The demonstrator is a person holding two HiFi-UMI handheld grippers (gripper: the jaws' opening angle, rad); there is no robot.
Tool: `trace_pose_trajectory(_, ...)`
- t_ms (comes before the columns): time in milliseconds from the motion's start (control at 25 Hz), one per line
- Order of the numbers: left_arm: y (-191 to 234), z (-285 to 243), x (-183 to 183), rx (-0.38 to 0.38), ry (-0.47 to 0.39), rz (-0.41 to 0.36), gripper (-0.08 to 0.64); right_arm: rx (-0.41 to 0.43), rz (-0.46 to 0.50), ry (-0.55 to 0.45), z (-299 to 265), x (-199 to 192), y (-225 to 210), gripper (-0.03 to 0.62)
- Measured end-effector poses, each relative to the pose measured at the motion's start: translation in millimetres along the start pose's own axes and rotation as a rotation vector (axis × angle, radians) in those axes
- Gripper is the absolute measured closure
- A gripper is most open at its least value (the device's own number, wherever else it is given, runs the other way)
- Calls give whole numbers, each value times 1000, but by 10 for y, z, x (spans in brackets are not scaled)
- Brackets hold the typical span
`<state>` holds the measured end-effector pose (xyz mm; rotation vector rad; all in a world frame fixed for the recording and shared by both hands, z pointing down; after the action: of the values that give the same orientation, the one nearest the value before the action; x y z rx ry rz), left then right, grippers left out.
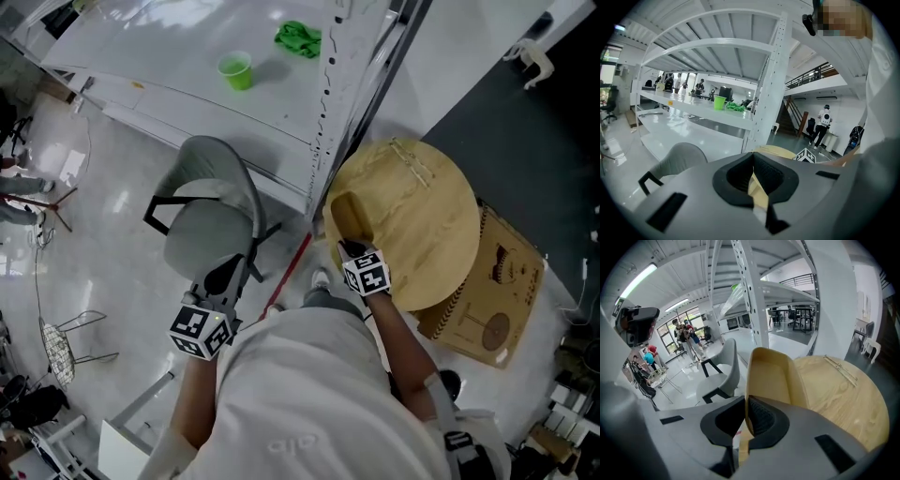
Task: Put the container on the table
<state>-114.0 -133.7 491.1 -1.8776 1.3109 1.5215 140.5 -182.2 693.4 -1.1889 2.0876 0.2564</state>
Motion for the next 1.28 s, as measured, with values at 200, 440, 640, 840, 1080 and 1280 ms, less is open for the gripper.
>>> trace_pose_trajectory(200, 65, 24, -16, 44, 6, 14, 543, -3, 13, 60, -210, -68, -147, 554)
trace_pose_trajectory(440, 102, 55, -21, 83, 5, 26, 543, -17, 18, 102, -391, -105, -342, 554)
trace_pose_trajectory(640, 114, 80, -43, 104, 9, 34, 543, -33, 23, 111, -499, -87, -485, 546)
trace_pose_trajectory(840, 128, 112, -46, 129, 6, 42, 543, -44, 35, 122, -607, -47, -584, 536)
trace_pose_trajectory(1080, 117, 157, -60, 149, 6, 50, 543, -67, 32, 136, -753, 14, -704, 522)
trace_pose_trajectory(1280, 123, 208, -96, 165, 7, 59, 543, -89, 24, 128, -786, 68, -787, 517)
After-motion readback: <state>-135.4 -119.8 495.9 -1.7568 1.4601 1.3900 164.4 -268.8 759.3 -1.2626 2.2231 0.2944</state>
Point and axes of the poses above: the fingertips, and each gripper's own axes: z backward along the fingers, y to its left, x out of its top, the point moved 3 cm from there along z, backward along the fingers, and after that the axes turned 3 degrees about -y, right-handed, at the moved point
